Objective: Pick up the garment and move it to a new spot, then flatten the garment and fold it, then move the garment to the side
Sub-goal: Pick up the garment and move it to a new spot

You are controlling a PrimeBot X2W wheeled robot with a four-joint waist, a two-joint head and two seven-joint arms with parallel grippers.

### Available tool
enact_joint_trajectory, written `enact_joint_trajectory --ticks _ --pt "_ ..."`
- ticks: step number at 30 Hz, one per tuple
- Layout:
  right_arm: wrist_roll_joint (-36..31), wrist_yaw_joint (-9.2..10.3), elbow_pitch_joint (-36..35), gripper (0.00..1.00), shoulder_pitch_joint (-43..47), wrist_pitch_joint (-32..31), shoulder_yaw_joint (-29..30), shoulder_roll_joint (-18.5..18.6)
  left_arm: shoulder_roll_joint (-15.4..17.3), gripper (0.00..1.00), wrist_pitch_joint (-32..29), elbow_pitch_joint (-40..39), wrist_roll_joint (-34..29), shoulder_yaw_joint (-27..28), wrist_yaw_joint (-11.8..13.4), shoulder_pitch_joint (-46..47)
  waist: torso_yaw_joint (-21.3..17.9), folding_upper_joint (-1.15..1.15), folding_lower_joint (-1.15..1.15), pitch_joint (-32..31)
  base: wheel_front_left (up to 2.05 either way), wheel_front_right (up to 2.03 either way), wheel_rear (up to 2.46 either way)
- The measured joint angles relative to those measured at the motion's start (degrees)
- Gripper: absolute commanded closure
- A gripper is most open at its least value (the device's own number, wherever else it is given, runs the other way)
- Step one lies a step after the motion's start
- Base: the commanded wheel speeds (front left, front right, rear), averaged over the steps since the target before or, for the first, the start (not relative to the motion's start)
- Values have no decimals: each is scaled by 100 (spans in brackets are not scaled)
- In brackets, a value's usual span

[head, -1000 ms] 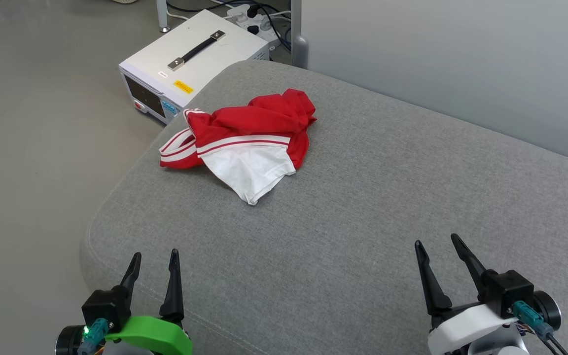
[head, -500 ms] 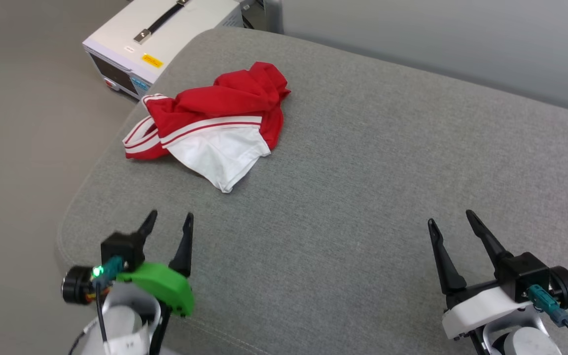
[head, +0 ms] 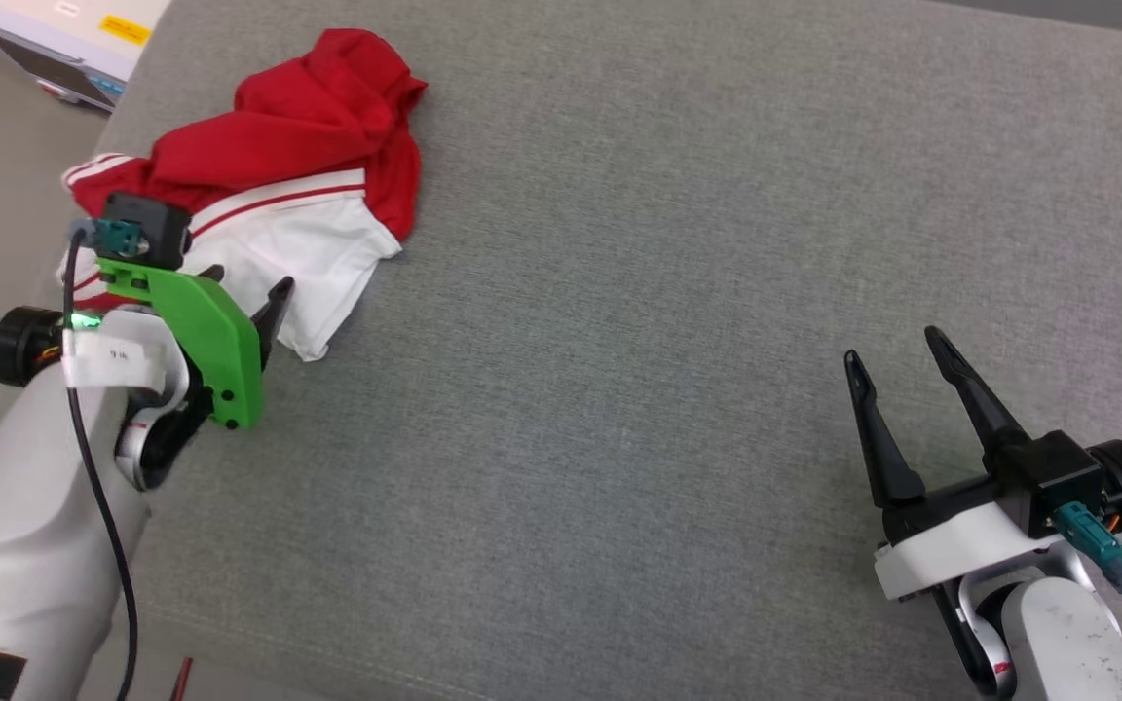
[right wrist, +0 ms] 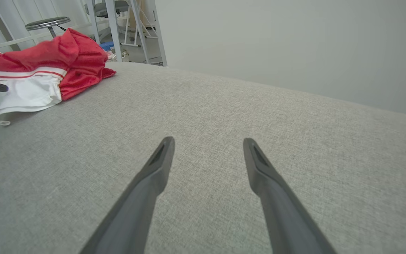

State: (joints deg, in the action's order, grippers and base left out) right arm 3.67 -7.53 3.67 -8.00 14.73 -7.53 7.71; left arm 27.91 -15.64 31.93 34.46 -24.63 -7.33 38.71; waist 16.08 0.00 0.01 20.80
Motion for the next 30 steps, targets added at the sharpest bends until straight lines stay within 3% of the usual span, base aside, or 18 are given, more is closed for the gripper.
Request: enact_joint_trajectory --ticks 8,9,10,11,20,24,30 --pt "-60 0 -14 0 -159 0 9 -23 386 0 -890 533 878 -600 1 452 -485 0 0 546 0 0 0" --pt "-65 0 -12 0 -160 0 12 -23 413 10 -989 532 983 -631 1 481 -514 0 -1 572 0 0 0" --pt "-69 0 -10 0 -161 0 19 -23 468 79 -1098 510 1101 -678 1 507 -547 1 -1 601 0 0 0" --pt "-75 0 -5 0 -162 0 30 -23 535 100 -1165 472 1179 -728 1 525 -575 1 -1 622 0 0 0" --pt "-76 0 104 0 -163 0 125 -51 668 100 -809 403 1794 -1032 29 469 -578 0 -1 411 0 0 0" --pt "-73 0 159 0 -140 0 185 -102 591 100 70 322 1826 -1037 16 268 -552 0 0 148 0 0 0" --pt "-43 0 208 0 130 0 337 -168 598 100 1285 -102 1402 -999 3 266 -510 0 -1 -352 0 0 0"
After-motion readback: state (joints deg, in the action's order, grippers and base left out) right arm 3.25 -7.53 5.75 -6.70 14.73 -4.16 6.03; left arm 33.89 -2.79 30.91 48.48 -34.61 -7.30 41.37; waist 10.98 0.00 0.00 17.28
